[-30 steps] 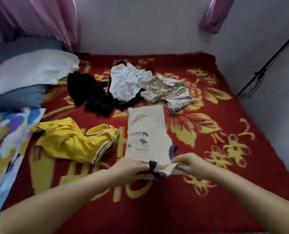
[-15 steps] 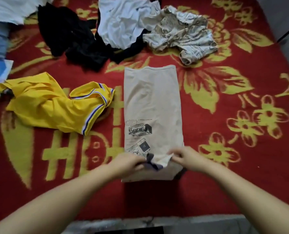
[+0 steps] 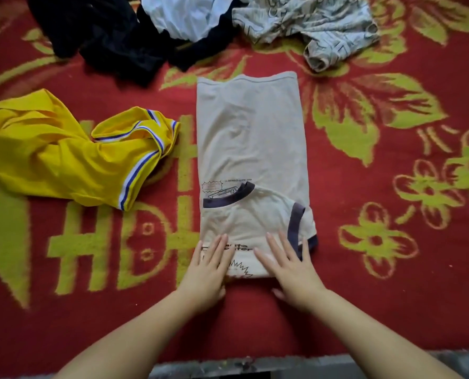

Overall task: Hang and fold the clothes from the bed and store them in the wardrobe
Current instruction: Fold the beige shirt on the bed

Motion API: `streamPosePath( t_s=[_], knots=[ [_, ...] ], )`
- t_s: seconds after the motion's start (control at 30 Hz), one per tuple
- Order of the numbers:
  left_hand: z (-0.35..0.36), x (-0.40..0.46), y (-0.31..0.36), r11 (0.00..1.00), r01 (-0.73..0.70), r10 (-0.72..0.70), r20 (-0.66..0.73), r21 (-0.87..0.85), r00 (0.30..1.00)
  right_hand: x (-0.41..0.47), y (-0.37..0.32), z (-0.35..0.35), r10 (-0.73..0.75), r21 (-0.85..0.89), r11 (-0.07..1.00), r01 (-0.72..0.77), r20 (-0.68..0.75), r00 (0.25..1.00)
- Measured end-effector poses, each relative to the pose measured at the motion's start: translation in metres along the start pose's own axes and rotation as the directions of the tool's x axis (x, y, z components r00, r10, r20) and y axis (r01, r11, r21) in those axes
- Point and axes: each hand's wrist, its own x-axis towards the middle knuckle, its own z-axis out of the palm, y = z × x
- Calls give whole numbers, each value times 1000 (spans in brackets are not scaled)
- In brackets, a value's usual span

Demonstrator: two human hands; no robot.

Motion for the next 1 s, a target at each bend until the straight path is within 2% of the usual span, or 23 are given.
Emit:
streamPosePath(
  t_s=[0.03,0.1,0.17,0.23,0.3,0.4,0.47,0.53,0.63,0.7,0.73,0.8,0.83,0.87,0.9,0.93,1.0],
  knots=[
    [-1,7,0,1000,18,-18,-35,1,999,4,4,-1,22,-9,1000,-23,-19,1000],
    [-13,19,0,999,38,-37,-19,29,999,13,8,-8,67,-17,998,-68,-45,997],
    [-18,26,-3,997,37,-38,16,63,999,18,9,-19,72,-8,997,-72,0,997],
    [-26,21,-5,1000,1,1,238,-8,971,15,7,-35,30,11,999,-31,122,992],
    [-44,14,-8,987,-10,69,374,-158,925,7,6,-54,-28,89,996,3,283,959],
    [-73,3,-18,825,96,280,549,-557,788,-11,8,-86,-182,335,942,8,492,851],
    [-93,3,-30,732,209,352,622,-649,700,-15,17,-113,-262,402,916,11,575,775],
    [-112,14,-46,612,383,322,661,-691,678,-4,33,-140,-245,422,906,-15,554,795],
    [-126,55,-79,521,462,118,597,-718,794,31,61,-164,-101,434,899,-68,355,929],
    [-131,85,-97,500,441,-106,453,-745,885,57,74,-167,88,497,855,-145,135,987],
    [-130,97,-102,515,417,-243,339,-749,909,69,77,-161,212,539,825,-172,-13,977],
    [-119,105,-97,635,367,-470,38,-680,882,78,69,-146,385,581,799,-155,-297,874],
    [-109,102,-88,720,328,-494,-120,-612,861,78,61,-136,389,540,832,-131,-398,831],
    [-96,96,-75,804,281,-449,-224,-525,865,75,50,-122,325,446,888,-109,-443,836],
    [-81,88,-59,876,231,-361,-257,-424,896,70,39,-104,216,315,946,-81,-424,879],
    [-64,78,-44,928,182,-262,-220,-325,940,64,31,-84,114,187,981,-51,-341,933],
    [-32,63,-29,978,125,-137,-67,-166,988,52,33,-49,37,54,998,-28,-156,987]
  ],
)
